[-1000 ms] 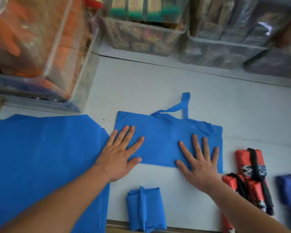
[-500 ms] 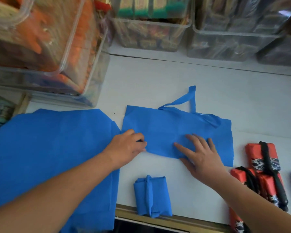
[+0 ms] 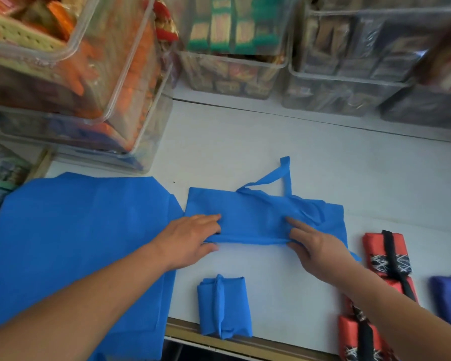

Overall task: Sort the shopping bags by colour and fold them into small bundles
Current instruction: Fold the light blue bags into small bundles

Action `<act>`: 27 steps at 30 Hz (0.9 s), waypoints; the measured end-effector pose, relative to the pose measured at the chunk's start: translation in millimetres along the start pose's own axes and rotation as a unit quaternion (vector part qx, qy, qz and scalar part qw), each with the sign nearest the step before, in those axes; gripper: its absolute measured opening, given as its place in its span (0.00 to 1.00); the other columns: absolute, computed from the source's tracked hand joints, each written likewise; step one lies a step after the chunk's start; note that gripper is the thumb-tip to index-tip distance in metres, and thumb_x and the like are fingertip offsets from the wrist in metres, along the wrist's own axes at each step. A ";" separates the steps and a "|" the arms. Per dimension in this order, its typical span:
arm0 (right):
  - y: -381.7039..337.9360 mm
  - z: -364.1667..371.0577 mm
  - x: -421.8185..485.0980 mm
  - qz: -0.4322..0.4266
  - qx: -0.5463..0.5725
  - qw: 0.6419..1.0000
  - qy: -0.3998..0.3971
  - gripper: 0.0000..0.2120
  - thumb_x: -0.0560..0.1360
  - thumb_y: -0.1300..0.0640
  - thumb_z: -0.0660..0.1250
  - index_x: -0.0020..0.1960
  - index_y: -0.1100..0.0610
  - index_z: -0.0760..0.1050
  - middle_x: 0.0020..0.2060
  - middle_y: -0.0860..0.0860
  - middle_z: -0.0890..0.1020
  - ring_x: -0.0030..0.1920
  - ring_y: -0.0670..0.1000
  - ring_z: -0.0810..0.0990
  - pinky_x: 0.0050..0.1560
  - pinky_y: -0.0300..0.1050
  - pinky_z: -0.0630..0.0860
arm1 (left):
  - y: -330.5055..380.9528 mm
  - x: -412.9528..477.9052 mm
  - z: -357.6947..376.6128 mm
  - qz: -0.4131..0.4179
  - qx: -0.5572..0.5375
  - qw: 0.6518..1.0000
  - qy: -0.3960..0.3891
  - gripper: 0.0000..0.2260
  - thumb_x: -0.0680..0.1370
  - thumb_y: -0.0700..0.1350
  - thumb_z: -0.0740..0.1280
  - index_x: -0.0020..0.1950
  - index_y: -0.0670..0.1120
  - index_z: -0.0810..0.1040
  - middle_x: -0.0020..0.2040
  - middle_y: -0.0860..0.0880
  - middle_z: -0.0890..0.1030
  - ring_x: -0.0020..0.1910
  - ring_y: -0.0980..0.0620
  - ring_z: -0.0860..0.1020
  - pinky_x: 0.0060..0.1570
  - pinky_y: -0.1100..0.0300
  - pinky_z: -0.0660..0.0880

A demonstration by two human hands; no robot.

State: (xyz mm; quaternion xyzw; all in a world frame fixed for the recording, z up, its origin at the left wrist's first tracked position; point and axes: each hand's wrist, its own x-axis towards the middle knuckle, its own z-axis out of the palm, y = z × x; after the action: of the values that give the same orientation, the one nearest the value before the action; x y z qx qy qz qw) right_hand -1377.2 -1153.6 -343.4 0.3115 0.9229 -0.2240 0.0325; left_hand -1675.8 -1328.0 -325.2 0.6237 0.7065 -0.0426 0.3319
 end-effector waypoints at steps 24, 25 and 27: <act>46.6 -9.3 73.3 0.025 -0.178 0.969 0.172 0.10 0.76 0.50 0.66 0.39 0.53 0.77 0.34 0.50 0.80 0.38 0.59 0.75 0.48 0.51 0.73 | -14.5 86.9 -42.0 -0.119 -0.007 0.991 0.063 0.12 0.84 0.60 0.56 0.56 0.53 0.72 0.52 0.56 0.75 0.47 0.51 0.76 0.45 0.54 0.71; 48.0 -6.1 73.1 0.031 -0.171 0.968 0.183 0.09 0.76 0.51 0.66 0.39 0.53 0.78 0.34 0.51 0.79 0.38 0.59 0.74 0.48 0.52 0.72 | -14.7 90.5 -42.8 -0.117 -0.007 0.991 0.069 0.11 0.84 0.60 0.57 0.55 0.54 0.71 0.50 0.56 0.76 0.47 0.51 0.76 0.46 0.54 0.72; 54.0 0.0 74.2 0.031 -0.146 0.971 0.189 0.10 0.77 0.51 0.64 0.41 0.54 0.79 0.34 0.51 0.79 0.38 0.60 0.74 0.46 0.52 0.72 | -14.7 93.4 -37.9 -0.090 0.044 0.987 0.124 0.11 0.82 0.59 0.63 0.54 0.53 0.73 0.48 0.55 0.77 0.47 0.50 0.75 0.47 0.53 0.72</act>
State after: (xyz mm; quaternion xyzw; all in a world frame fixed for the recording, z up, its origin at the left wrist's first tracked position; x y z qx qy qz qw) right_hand -1405.0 -1073.9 -379.4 0.3682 0.9251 -0.0234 -0.0904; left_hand -1705.2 -1233.6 -349.7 0.5720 0.7928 -0.0258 0.2088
